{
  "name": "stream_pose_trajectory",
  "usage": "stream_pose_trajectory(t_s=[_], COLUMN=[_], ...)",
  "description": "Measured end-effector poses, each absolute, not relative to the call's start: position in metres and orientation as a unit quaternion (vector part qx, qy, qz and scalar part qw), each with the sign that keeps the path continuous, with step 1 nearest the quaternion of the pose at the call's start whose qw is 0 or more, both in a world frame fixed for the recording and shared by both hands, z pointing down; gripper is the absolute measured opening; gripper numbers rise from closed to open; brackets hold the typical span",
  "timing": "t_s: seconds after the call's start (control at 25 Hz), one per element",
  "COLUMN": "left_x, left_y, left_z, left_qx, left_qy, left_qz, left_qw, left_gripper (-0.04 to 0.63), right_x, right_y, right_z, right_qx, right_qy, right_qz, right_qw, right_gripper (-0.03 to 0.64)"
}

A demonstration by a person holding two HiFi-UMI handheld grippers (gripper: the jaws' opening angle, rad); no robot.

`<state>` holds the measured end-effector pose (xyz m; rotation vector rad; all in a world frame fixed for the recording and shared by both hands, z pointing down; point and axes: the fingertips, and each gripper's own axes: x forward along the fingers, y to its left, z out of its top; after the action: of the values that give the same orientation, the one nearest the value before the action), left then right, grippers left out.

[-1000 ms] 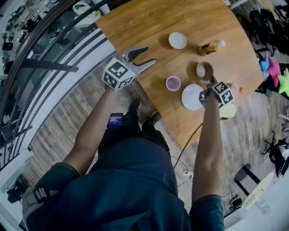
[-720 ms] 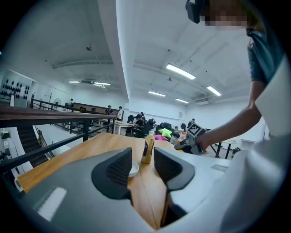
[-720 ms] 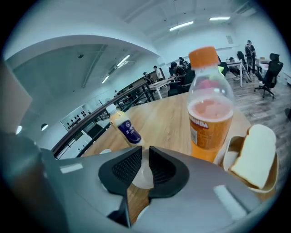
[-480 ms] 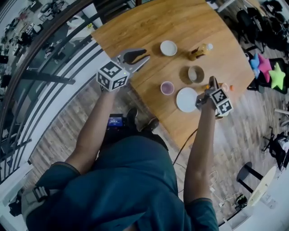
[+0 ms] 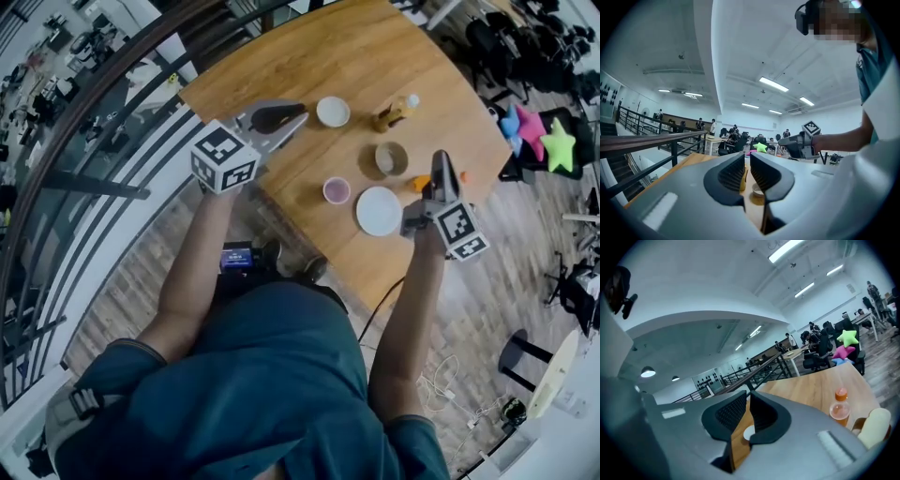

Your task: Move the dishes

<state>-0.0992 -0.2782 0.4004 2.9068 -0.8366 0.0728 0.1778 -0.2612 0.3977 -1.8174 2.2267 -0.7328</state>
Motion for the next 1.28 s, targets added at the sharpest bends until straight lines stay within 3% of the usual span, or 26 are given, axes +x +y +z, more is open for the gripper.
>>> stream_pose_trajectory(t_s=[0.64,1.28], left_x=[-0.061,-0.026], left_y=[-0.241,-0.222], left_z=[0.312,0.3], left_qx=[0.978,0.986], left_qy=[-0.206,-0.164], left_qz=[0.0,0.005], left_qw=[0.001,-0.02], left_gripper=[0.026,0.026], right_x=[0.092,0.082], right_y=[-0.192,-0.186], right_z=[0.264,0.267], right_qx=[-0.499,-0.487], right_qy=[0.863,0.87], right_qz=[-0.079,-0.062], right_qw=[0.031,-0.031], right_gripper=[0.031,0.009])
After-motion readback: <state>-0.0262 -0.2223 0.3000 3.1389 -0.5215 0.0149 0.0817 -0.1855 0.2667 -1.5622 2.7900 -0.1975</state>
